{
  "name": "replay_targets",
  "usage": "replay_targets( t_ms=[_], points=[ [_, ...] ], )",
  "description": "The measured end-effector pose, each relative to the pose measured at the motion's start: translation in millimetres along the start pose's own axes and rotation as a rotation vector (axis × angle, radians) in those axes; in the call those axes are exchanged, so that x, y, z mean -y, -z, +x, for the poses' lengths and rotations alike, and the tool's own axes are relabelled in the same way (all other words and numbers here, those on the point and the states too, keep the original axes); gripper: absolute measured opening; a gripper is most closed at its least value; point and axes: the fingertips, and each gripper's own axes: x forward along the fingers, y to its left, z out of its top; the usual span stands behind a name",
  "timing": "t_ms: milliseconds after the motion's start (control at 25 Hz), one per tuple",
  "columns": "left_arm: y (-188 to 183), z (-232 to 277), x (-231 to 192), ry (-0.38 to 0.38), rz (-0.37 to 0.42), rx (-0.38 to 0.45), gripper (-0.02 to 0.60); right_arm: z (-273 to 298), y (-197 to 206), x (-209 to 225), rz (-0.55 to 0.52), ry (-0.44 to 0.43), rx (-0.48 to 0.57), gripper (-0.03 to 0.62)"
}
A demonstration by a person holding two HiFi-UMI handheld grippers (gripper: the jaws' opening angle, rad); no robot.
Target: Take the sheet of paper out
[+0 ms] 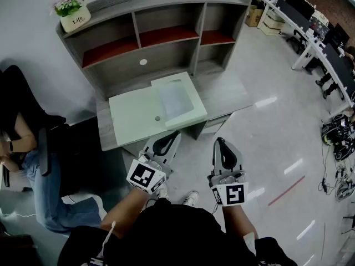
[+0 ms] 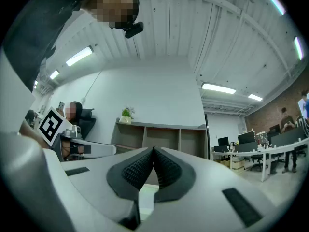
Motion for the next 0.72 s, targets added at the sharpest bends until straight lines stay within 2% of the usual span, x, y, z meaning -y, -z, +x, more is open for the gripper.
replay_targets(
  t_ms=[200,720],
  points=[
    [-7,1,-2,-0.007,-0.008,0.024,0.008,1,-7,-2,0.001,0.002,0.013,0.021],
    [2,-8,-11,-0.005,-0.012,0.003,0.008,7,-2,-19,0.007,0.018,0.002,0.021]
  ],
)
